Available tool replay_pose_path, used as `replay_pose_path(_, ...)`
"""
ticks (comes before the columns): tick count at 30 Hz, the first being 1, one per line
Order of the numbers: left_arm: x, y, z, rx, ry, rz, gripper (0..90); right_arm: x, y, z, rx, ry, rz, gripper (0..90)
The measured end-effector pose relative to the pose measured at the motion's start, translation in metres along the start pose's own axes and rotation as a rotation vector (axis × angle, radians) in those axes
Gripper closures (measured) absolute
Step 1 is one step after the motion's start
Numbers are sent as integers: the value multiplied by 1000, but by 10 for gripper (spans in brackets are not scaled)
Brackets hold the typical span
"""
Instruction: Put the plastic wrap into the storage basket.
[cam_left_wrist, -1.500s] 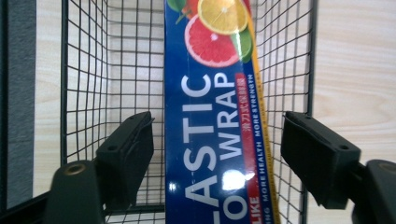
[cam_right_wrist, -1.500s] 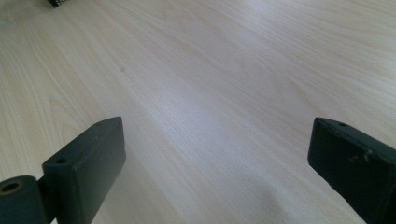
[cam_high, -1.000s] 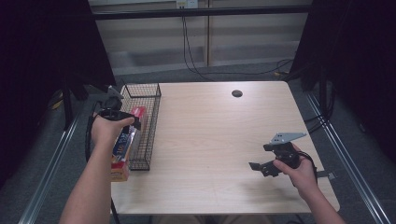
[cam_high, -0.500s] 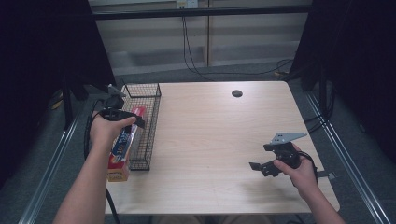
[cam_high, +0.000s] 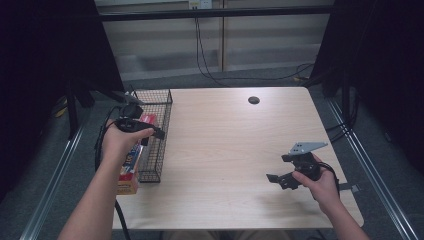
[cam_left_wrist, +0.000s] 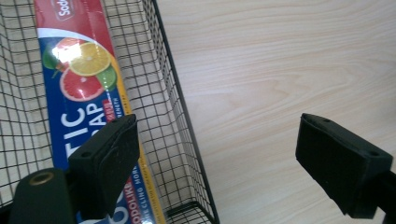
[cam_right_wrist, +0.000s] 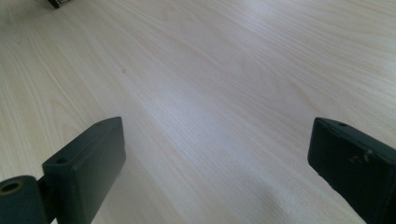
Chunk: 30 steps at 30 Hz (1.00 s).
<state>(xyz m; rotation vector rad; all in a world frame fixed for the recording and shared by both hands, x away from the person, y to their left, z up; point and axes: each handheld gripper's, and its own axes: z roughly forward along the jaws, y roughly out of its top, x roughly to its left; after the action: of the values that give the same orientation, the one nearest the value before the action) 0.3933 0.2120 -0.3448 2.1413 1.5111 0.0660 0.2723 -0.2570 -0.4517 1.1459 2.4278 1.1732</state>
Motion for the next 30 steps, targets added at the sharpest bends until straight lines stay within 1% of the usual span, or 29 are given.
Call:
replay_pose_path(1,-2,0,0,8,-5,11,138,0,0,0,-1,0,1,40)
replay_pose_path(3,-6,0,1,-4,-16,17,138,0,0,0,0,0,1,40)
replay_pose_path(5,-9,0,0,-3,-23,34,138,0,0,0,1,-1,1,40)
replay_pose_path(6,-11,0,1,-8,-27,33,138,0,0,0,0,-2,1,40)
replay_pose_path(7,-12,0,1,-3,-31,45,138,0,0,0,0,-1,1,40)
replay_pose_path(9,-16,0,2,-8,-36,55,136,0,0,0,0,-1,1,40)
replay_pose_path(10,-18,0,2,-15,-40,54,136,0,0,0,-1,0,1,40)
replay_pose_path(11,-20,0,3,-15,-44,64,134,0,0,0,1,-1,1,40)
replay_pose_path(12,-22,0,3,-18,-49,65,134,0,0,0,2,-1,1,40)
replay_pose_path(14,-26,0,5,-12,-60,85,131,0,0,1,3,0,1,40)
replay_pose_path(16,-29,-1,6,-17,-62,85,130,0,0,1,2,0,1,40)
replay_pose_path(21,-36,-2,10,-21,-80,103,129,0,0,0,-3,0,1,40)
replay_pose_path(22,-38,-2,11,-20,-91,109,129,0,0,-1,-2,-6,2,40)
replay_pose_path(23,-40,-3,12,-26,-100,105,129,0,0,-1,-3,-5,2,40)
replay_pose_path(25,-43,-4,14,-23,-101,122,129,-1,0,-1,-1,-3,1,40)
replay_pose_path(26,-45,-5,15,-22,-112,126,128,-1,0,-1,0,-2,1,40)
replay_pose_path(29,-50,-7,19,-21,-124,140,124,0,0,0,-2,-1,-1,40)
replay_pose_path(30,-51,-7,21,-25,-126,138,124,0,0,0,-2,-1,-2,40)
